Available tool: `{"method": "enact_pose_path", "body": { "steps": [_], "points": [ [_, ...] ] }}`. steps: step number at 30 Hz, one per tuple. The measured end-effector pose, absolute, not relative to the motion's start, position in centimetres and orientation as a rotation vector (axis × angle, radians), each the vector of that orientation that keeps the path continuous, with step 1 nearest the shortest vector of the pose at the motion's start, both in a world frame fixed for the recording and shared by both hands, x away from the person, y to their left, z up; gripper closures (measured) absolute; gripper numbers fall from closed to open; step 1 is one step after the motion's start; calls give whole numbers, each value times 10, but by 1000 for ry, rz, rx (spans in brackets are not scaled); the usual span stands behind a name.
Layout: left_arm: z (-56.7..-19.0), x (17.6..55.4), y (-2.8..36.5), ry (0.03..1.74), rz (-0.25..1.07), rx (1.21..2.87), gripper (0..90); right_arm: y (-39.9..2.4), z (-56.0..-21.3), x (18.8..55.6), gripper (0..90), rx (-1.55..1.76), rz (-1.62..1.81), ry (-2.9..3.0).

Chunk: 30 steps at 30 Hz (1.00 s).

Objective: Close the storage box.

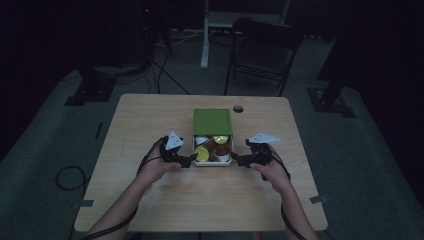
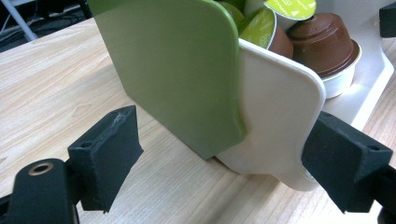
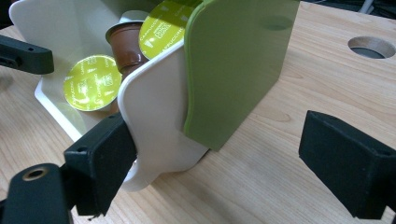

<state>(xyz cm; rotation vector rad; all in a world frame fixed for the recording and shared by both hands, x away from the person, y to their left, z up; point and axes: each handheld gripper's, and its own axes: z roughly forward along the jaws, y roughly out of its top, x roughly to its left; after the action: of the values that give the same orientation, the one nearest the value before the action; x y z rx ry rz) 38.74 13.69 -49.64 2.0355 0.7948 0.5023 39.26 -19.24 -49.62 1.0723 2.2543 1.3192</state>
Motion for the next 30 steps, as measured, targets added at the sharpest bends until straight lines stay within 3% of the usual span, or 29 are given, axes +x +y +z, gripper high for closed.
{"method": "enact_pose_path", "body": {
  "steps": [30],
  "points": [
    [-495, 402, 134, 811, 543, 2041, 150, -190, -499, 407, 113, 1161, 1324, 2207]
  ]
}}
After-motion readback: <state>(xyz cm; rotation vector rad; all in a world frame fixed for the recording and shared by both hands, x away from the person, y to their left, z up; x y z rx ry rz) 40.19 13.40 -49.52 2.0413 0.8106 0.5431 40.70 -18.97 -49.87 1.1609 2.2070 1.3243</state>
